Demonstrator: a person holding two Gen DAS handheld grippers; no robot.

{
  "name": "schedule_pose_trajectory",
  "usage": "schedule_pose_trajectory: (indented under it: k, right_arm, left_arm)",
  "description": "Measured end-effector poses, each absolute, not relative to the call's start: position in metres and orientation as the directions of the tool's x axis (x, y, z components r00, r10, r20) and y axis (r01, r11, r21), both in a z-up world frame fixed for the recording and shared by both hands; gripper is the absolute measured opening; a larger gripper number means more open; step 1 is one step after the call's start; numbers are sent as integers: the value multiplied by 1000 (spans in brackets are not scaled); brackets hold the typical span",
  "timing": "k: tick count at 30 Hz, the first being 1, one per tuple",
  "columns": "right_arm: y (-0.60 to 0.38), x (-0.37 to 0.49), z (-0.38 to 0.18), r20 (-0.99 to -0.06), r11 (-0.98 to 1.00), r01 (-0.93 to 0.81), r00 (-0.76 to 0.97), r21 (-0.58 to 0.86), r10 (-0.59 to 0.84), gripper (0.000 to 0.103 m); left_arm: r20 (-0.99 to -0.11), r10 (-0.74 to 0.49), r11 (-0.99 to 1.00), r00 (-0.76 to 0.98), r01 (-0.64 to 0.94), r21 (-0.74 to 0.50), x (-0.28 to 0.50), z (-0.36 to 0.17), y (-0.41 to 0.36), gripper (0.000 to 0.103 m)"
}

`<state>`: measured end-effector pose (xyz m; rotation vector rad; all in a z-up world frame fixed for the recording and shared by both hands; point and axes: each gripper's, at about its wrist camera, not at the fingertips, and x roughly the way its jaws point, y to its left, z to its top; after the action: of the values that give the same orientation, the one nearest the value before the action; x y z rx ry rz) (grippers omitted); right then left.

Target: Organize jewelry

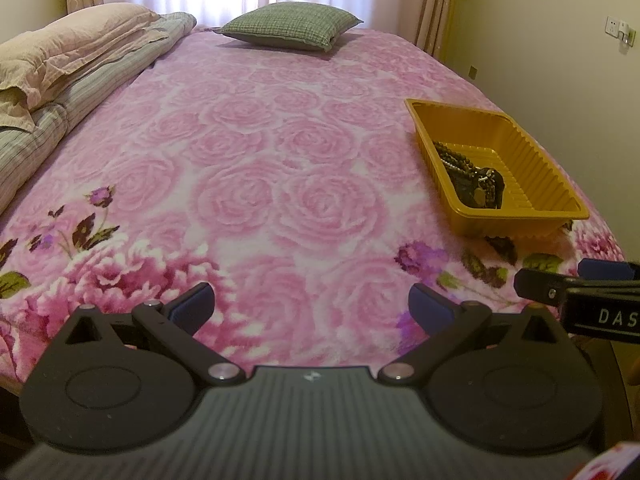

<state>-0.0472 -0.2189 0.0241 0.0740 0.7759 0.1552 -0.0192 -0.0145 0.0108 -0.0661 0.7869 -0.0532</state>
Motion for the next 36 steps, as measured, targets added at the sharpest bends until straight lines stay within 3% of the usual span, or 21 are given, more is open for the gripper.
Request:
schedule_pose_trajectory:
  k: [36]
  right_arm:
    - [-222,-44,24,-689,986,-111,706,123,165,89]
  left_arm:
    - [-702,-76,996,708,28,-80,-17,13,-15,103]
